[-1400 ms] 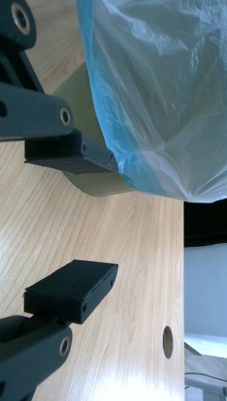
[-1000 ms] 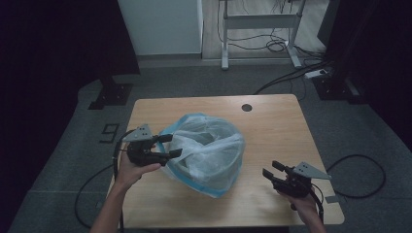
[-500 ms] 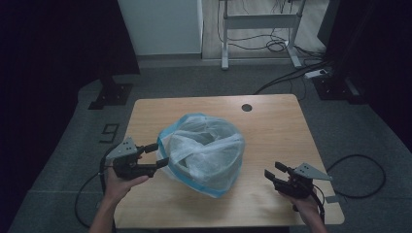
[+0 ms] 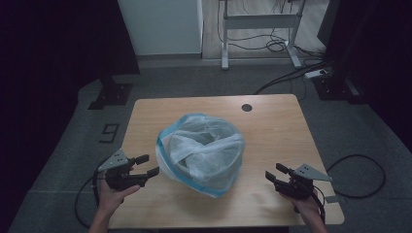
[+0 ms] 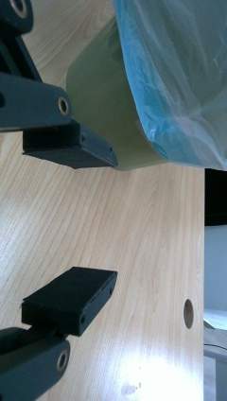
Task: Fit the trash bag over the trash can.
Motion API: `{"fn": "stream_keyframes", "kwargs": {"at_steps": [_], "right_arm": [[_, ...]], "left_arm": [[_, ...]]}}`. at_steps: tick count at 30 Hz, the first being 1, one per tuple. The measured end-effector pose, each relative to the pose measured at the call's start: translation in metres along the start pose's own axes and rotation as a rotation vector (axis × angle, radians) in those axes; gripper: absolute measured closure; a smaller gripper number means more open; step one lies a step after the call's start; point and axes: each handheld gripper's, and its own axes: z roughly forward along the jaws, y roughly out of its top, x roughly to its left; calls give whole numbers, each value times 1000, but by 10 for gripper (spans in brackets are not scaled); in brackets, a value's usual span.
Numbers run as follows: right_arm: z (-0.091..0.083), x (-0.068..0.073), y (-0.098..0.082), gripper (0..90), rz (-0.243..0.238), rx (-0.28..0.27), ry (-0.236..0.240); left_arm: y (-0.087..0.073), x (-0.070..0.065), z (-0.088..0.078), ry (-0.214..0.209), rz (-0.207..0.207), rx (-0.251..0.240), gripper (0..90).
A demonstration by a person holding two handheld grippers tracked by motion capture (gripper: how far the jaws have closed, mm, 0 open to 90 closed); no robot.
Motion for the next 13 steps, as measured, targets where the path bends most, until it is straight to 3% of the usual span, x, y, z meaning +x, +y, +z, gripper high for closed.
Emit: {"fn": "stream_keyframes", "kwargs": {"at_steps": [13], "right_arm": [[1,0,-2,379,-3,13,-6]], "left_arm": [[-9,7,8,14,-29,21,314]]}}
